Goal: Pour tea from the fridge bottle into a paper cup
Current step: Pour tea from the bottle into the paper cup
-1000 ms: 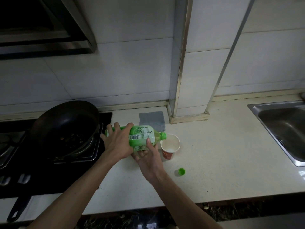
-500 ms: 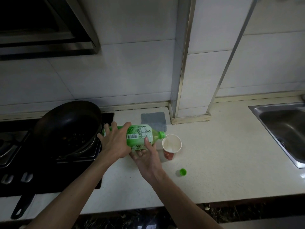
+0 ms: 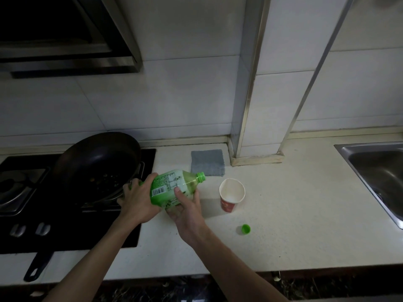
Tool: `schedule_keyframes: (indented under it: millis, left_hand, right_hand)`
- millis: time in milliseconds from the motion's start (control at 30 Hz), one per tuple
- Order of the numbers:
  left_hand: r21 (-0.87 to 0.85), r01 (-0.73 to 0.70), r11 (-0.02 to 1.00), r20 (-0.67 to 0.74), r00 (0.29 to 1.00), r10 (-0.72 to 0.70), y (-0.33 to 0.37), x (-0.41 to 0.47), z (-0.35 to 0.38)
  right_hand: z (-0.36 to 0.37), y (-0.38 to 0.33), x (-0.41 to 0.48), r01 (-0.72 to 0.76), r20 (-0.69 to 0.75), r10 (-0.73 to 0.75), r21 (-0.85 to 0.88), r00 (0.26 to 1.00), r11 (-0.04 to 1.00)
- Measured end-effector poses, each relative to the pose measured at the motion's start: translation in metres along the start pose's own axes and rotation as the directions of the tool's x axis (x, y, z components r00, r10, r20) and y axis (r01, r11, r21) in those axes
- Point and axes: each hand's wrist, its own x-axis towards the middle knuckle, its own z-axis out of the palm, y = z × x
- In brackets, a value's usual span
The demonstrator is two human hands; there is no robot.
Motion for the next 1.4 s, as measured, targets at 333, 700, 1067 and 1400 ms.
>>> schedule_keyframes:
  millis: [333, 700, 1067, 1400]
  left_hand:
    - [-0.402, -0.014, 0.915, 0.023, 0.999, 0.026, -0.027, -0.005, 0.037]
    - [-0.684, 0.044, 0.729, 0.058, 0.998, -0.006, -0.029, 0.000, 0.088]
    - [-0.772, 0.139, 0.620, 0.142, 0.989, -0.045, -0.021, 0.011, 0.114]
    - [-0.734, 0.199, 0.649, 0.196, 0.977, -0.078, -0.030, 0.010, 0.132]
  right_hand:
    - [-0.001, 0.008, 0.000, 0.105, -0.082, -0.127, -0.226, 0.988, 0.968]
    - [-0.023, 0.008, -0.011, 0.205, 0.029, -0.227, -0.555, 0.973, 0.806]
    - [-0.059, 0.026, 0.004, 0.203, 0.025, -0.312, -0.807, 0.950, 0.554]
    - [-0.076, 0.031, -0.001, 0.208, 0.074, -0.316, -0.886, 0.946, 0.414]
